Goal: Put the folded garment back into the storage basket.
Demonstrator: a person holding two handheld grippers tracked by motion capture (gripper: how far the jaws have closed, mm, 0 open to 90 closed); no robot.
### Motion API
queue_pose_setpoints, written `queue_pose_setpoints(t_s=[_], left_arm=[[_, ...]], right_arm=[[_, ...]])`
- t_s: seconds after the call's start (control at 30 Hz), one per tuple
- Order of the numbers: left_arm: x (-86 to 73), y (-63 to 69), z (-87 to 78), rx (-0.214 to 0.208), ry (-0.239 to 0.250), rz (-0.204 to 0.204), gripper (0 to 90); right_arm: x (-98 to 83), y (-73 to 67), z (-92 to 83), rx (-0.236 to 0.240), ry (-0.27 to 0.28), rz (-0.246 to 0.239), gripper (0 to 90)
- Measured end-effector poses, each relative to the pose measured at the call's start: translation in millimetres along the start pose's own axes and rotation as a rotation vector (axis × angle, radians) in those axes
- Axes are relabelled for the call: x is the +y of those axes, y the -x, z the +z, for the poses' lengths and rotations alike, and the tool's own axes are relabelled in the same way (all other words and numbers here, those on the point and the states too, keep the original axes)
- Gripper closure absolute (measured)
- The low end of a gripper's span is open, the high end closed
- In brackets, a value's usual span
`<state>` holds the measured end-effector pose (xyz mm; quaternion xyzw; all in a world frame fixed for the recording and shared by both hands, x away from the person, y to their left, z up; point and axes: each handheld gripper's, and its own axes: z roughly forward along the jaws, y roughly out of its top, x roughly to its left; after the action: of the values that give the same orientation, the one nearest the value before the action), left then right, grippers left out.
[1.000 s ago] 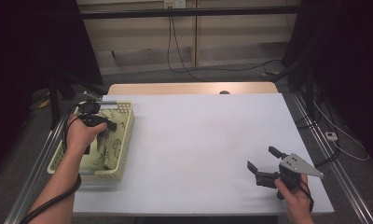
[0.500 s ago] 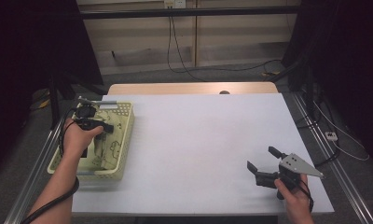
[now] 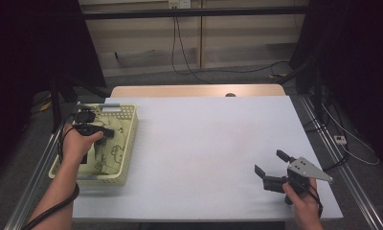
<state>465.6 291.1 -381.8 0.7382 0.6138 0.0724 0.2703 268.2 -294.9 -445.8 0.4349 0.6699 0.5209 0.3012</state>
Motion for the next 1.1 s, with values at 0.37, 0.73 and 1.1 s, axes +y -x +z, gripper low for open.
queue_pose_setpoints(t_s=[0.37,0.73,1.1], left_arm=[[-2.9,-4.0,1.5,0.004,0.015,-0.007,59.3],[-6.5,-10.6,2.9,0.014,0.026,-0.011,55.0],[-11.9,-18.0,5.6,0.027,0.036,-0.021,48.2]], right_arm=[[0.1,-0.2,0.1,0.000,0.000,-0.001,3.6],[0.2,-0.4,-0.1,0.001,0.001,-0.001,3.5],[0.3,-0.6,0.0,0.001,0.001,-0.003,3.6]])
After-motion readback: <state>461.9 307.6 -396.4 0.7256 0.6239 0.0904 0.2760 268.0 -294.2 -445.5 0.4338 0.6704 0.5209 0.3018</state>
